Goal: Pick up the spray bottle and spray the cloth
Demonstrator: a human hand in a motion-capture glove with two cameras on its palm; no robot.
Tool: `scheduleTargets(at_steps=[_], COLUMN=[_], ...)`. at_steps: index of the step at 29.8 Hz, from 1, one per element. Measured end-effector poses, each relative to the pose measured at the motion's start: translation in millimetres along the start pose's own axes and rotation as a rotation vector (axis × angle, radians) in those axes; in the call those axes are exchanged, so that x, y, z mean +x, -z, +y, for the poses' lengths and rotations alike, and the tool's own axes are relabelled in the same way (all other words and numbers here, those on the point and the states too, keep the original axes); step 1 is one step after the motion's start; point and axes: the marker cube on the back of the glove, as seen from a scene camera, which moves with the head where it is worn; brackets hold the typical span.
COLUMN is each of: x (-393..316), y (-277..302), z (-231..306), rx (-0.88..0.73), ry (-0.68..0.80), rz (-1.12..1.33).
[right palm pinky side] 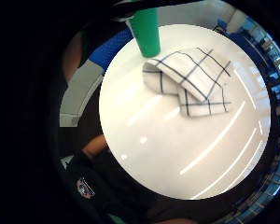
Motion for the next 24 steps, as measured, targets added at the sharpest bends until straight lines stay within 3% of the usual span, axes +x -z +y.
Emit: scheduleTargets(at_steps=[13,24], x=[-12.9,-21.1], y=[-30.3,-37.0], z=[82.6,109.5], rx=[-0.037,-0.044], ry=[0.109,0.164], rz=[0.268,0.346])
